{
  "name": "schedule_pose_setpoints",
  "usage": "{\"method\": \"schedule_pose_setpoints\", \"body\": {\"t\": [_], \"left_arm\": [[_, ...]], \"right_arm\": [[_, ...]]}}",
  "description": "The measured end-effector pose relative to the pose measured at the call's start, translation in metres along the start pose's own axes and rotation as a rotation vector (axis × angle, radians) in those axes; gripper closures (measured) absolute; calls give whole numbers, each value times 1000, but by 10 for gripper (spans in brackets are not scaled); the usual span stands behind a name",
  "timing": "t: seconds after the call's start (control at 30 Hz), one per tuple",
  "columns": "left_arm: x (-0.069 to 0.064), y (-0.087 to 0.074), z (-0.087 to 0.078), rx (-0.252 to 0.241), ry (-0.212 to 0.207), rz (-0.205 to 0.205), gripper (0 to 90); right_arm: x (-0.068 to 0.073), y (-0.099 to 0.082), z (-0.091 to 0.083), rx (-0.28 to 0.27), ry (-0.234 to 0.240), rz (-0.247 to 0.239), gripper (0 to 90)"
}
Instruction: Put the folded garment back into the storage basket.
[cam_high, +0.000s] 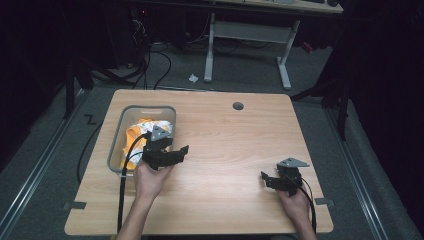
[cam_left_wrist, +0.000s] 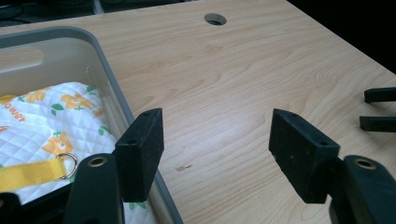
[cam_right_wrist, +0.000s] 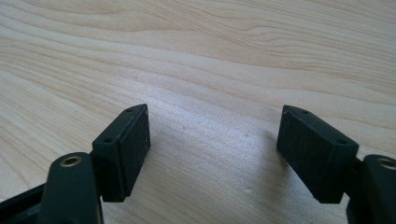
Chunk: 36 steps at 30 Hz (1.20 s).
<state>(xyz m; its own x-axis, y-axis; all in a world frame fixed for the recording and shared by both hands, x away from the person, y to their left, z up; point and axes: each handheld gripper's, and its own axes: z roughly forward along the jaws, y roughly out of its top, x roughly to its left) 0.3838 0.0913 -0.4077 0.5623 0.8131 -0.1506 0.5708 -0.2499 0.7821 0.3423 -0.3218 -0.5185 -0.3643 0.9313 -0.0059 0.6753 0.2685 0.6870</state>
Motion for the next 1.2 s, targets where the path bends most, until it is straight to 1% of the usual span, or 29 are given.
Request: {"method": "schedule_pose_setpoints", "body": {"t": [0.07,0.1,0.4,0.5,0.63,0.77,0.83,0.93,1.03,1.2], "left_arm": [[-3,-1,1,0,2,8,356],[-4,-2,2,-2,-6,9,355],[-14,-8,10,-3,-34,3,352],[-18,-10,13,2,-35,10,352],[-21,-12,16,4,-51,9,352],[-25,-14,21,20,-54,16,355],[-26,-14,22,17,-64,8,357],[-29,-16,25,17,-69,6,358],[-33,-16,27,24,-70,17,358],[-38,-18,32,25,-89,18,357]], "right_arm": [[0,0,0,0,0,0,259],[0,0,0,0,0,0,259],[0,0,0,0,0,0,259],[0,0,0,0,0,0,259],[0,0,0,0,0,0,259],[0,0,0,0,0,0,259],[0,0,0,0,0,0,259],[0,0,0,0,0,0,259],[0,0,0,0,0,0,259],[0,0,0,0,0,-1,259]]}}
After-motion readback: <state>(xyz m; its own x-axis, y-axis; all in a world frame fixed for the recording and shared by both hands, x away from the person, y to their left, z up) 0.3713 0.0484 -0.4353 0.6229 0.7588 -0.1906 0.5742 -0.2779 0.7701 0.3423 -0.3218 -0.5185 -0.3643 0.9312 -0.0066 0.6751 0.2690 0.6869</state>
